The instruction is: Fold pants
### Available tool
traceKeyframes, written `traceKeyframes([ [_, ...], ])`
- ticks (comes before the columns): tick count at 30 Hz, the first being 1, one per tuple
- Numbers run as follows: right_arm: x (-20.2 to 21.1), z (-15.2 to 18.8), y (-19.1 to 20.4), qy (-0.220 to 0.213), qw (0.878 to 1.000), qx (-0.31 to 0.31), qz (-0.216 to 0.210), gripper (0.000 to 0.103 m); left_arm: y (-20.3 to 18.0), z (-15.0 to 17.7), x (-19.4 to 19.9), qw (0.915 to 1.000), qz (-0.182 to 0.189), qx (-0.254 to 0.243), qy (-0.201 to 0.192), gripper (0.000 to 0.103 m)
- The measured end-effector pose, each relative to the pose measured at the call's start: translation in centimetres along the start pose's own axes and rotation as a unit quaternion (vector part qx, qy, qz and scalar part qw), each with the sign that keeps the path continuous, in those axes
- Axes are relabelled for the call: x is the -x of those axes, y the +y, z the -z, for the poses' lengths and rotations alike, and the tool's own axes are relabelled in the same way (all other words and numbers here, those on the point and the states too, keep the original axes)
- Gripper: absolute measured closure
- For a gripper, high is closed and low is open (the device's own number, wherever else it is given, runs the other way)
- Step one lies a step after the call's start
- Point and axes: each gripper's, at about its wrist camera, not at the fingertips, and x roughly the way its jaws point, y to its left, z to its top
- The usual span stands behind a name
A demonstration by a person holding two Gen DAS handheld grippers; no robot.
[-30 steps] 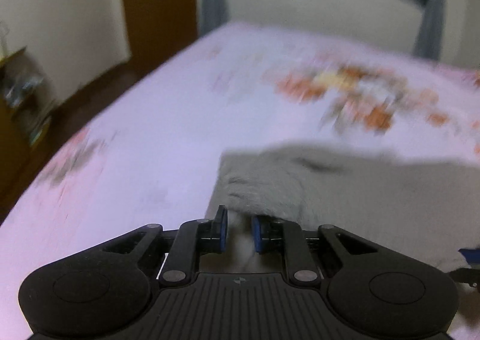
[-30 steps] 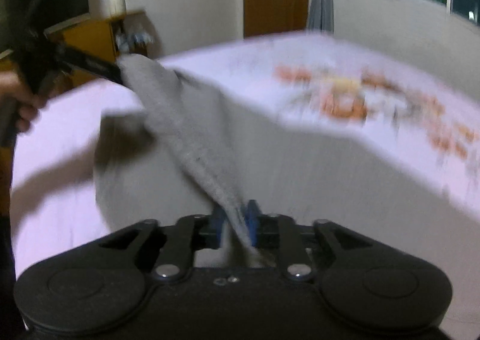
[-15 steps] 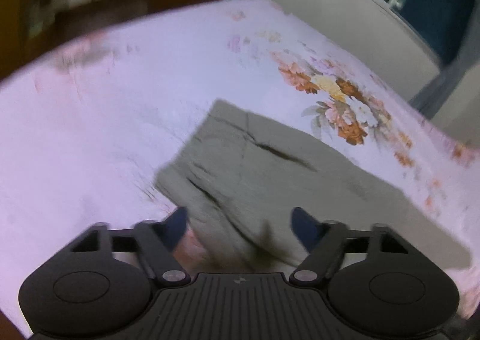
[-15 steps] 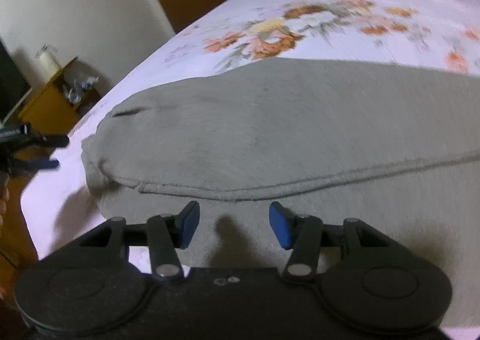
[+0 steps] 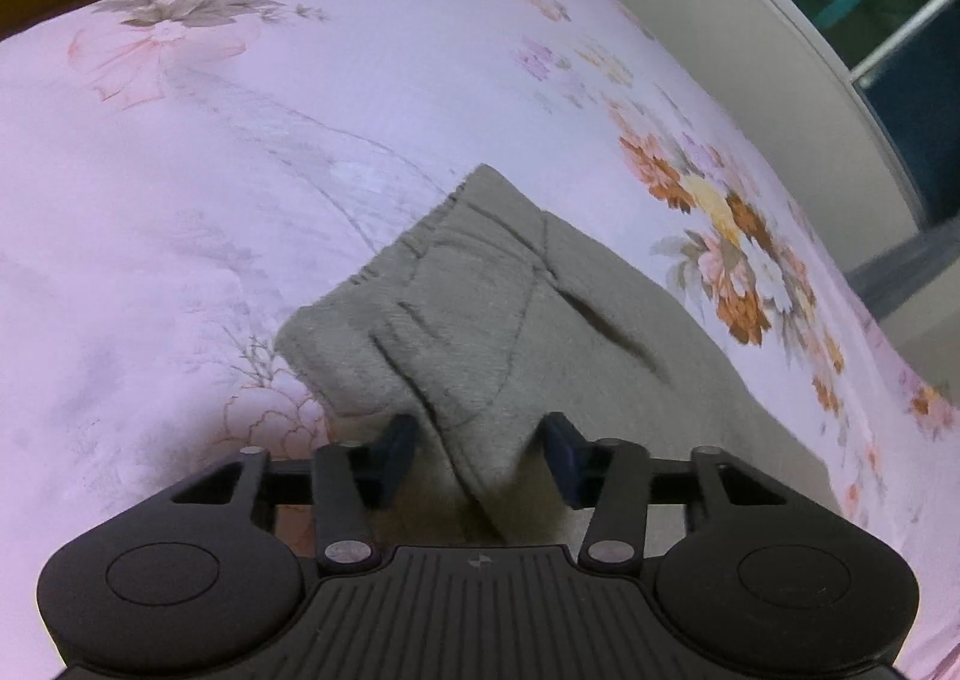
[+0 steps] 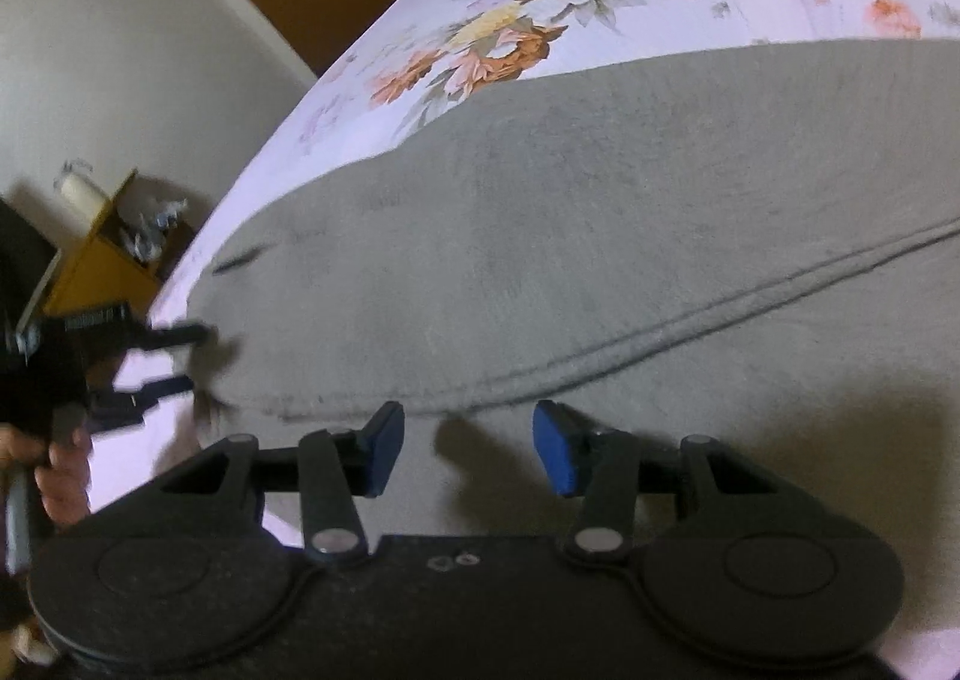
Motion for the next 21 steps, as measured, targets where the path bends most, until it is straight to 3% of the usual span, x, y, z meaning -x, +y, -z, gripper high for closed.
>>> traceKeyframes([
  [3,-0.2,-0.5,-0.2,0.0,1.0,-0.028,-0.008,0.054,0.5,0.2,1.4,0.9999,0.006,0.011,0.001,0.056],
  [9,-0.1,-0.3,0.0,0.004,1.0,-0.013,-0.003,0.056,-0.1,1.6,3.7,0.9991,0.039,0.002,0.014,0.056],
  [15,-0.1,-0.6,0.5,0.005,1.0,0.001,0.008,0.057,-1.7,2.9,0.2,0.9981,0.039,0.001,0.047,0.056],
  [21,-0.4,-1.3,-0.1,-0.007,1.0,-0.01,0.02,0.056,-1.7,1.7,0.0,0.9991,0.04,0.014,0.001,0.056],
])
